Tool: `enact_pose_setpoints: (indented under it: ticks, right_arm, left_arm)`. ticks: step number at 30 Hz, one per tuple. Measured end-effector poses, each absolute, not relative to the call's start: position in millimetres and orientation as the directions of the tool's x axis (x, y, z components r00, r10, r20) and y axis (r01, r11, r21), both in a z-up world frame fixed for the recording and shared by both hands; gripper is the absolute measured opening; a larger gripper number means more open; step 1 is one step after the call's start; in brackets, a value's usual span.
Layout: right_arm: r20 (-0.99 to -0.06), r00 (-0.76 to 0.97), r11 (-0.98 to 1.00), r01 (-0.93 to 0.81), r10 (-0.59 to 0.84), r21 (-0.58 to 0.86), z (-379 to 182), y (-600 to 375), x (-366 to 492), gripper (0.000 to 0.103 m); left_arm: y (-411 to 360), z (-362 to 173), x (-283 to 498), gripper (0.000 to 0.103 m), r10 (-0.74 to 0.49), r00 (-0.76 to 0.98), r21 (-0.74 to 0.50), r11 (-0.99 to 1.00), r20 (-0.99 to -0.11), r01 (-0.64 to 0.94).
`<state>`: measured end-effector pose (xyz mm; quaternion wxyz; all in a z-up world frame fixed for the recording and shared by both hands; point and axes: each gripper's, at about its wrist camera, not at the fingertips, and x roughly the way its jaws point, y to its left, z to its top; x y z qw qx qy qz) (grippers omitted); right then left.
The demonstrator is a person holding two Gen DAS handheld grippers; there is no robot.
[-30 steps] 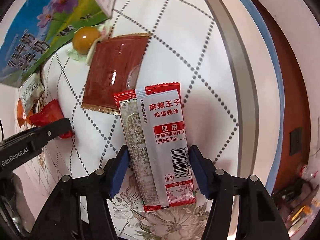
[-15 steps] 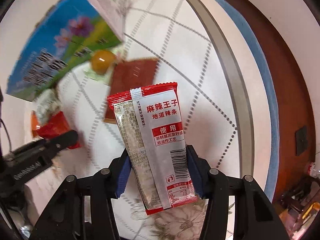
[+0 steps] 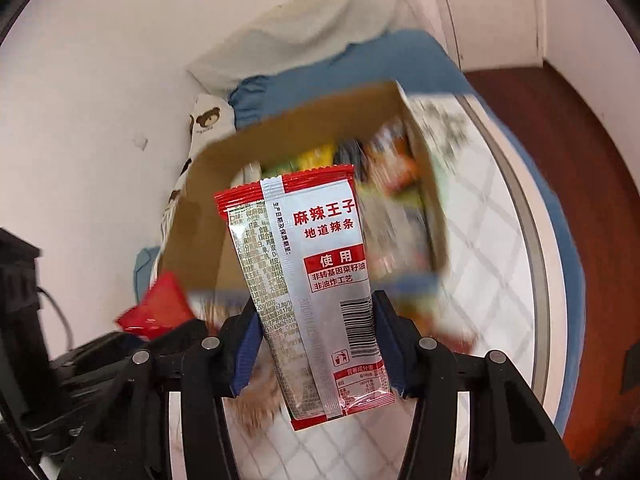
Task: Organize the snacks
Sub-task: 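Carry both packets into the cardboard box and open both tools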
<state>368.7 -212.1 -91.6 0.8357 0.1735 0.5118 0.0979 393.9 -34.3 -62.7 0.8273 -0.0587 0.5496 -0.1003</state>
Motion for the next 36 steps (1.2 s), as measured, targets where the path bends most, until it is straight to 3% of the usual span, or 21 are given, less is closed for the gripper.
enact_pose_setpoints:
  ticks: [5,9,18,19,20,22,24,26,29,31,36]
  right_arm:
    - [-0.84,0.453,0.938,0.023,0.299,0.347,-89,-189,431,0.055]
    - [-0.872,0.417,0.948,0.068,0.257,0.312,-115,-174,472,0.055]
    - [-0.935,0.283,0.955,0.137,0.216,0.262,-189,-164,490,0.056]
    - [-0.94,0.263,0.956,0.14,0.215,0.258,-194,-164,490,0.059]
    - [-0.948,0.234,0.958,0.136,0.217,0.253,-200,-163,488,0.071]
    - [-0.958,0.201,0.964,0.129,0.206,0.235,-207,-163,486,0.095]
    - [-0.959,0.209,0.968,0.123,0.19,0.219,-205,-165,480,0.095]
    - [-0.962,0.219,0.975,0.117,0.162,0.19,-201,-165,478,0.095]
    - [-0.963,0.239,0.982,0.102,0.128,0.156,-192,-166,474,0.097]
    - [-0.961,0.256,0.986,0.094,0.107,0.135,-185,-166,471,0.097]
    - [-0.954,0.292,0.991,0.092,0.069,0.1,-165,-176,461,0.098]
  left_arm:
    - [5,-76,461,0.038,-0.146,0.355,-0.152,0.988,-0.924,0.012]
    - [19,-117,494,0.038,-0.105,0.262,-0.116,0.993,-0.959,-0.03]
    - [25,-188,510,0.038,-0.137,0.073,-0.141,0.988,-0.988,-0.057]
    - [24,-188,507,0.039,-0.14,0.074,-0.145,0.987,-0.987,-0.062]
    - [25,-190,507,0.04,-0.14,0.08,-0.145,0.988,-0.987,-0.06]
    - [26,-192,505,0.046,-0.146,0.085,-0.151,0.987,-0.986,-0.055]
    - [22,-191,502,0.053,-0.16,0.081,-0.164,0.986,-0.984,-0.04]
    - [14,-189,499,0.07,-0.169,0.082,-0.17,0.985,-0.982,-0.007]
    - [4,-182,492,0.083,-0.152,0.114,-0.15,0.988,-0.982,0.025]
    - [1,-179,488,0.088,-0.145,0.123,-0.143,0.989,-0.982,0.03]
    - [0,-158,472,0.088,-0.107,0.207,-0.105,0.994,-0.972,0.019]
